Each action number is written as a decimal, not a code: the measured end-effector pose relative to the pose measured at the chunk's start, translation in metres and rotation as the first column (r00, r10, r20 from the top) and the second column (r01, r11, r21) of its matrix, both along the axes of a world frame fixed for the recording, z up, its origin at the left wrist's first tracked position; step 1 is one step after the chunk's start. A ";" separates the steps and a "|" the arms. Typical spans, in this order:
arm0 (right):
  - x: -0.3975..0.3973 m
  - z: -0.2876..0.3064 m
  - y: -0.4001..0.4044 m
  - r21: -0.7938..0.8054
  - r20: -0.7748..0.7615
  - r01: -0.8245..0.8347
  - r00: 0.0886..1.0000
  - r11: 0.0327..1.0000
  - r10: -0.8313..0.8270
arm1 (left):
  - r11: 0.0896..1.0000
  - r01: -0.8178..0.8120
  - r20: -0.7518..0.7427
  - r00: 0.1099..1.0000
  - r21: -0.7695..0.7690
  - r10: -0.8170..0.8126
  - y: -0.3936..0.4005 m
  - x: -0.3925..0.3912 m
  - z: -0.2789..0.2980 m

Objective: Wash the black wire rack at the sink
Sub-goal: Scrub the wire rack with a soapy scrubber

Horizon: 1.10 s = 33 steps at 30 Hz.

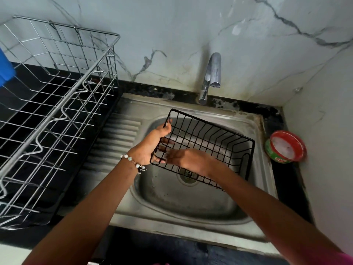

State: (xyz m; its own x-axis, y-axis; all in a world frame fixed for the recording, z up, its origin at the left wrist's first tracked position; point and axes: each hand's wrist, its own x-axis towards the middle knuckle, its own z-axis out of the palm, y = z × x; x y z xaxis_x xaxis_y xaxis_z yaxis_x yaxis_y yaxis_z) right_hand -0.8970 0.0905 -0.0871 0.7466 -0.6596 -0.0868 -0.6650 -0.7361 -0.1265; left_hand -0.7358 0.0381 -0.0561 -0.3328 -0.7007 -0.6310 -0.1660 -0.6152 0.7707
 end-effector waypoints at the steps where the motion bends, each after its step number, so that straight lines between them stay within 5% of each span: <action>1: -0.009 0.003 -0.008 -0.047 0.016 0.053 0.999 0.998 -0.052 | 1.000 0.007 0.012 1.000 -0.014 -0.007 -0.001 0.001 -0.002; 3: -0.030 0.005 -0.021 -0.043 0.094 0.262 0.962 0.964 -0.257 | 0.998 0.035 0.031 0.999 -0.054 -0.034 -0.001 0.000 -0.004; 5: -0.031 0.007 -0.028 -0.217 0.221 0.372 0.919 0.902 -0.326 | 0.997 0.046 0.029 0.999 -0.067 -0.044 -0.001 -0.002 -0.002; 9: 0.007 -0.005 -0.007 -0.360 -0.018 0.013 1.000 0.933 -0.021 | 0.997 0.031 0.006 0.999 -0.064 -0.031 -0.003 -0.004 -0.002; 12: 0.008 -0.009 -0.006 -0.269 -0.027 -0.198 0.980 0.942 0.198 | 0.997 0.046 -0.020 0.999 -0.057 -0.047 -0.001 -0.004 -0.002; 19: -0.024 0.011 -0.031 -0.405 0.098 0.275 0.961 0.872 -0.258 | 0.983 0.101 0.065 0.994 -0.151 -0.092 -0.003 -0.008 -0.001; 22: -0.008 -0.003 -0.016 -0.379 0.137 0.253 0.967 0.890 -0.216 | 0.985 0.108 0.057 0.993 -0.134 -0.101 -0.005 -0.008 0.002; 26: 0.008 -0.004 0.003 -0.283 0.126 -0.026 0.990 0.959 0.064 | 0.995 0.064 0.008 0.998 -0.073 -0.064 -0.007 -0.006 0.002; 33: -0.032 0.005 -0.021 -0.248 0.257 0.404 0.904 0.880 -0.343 | 0.993 0.073 0.064 0.996 -0.098 -0.067 -0.008 -0.003 0.006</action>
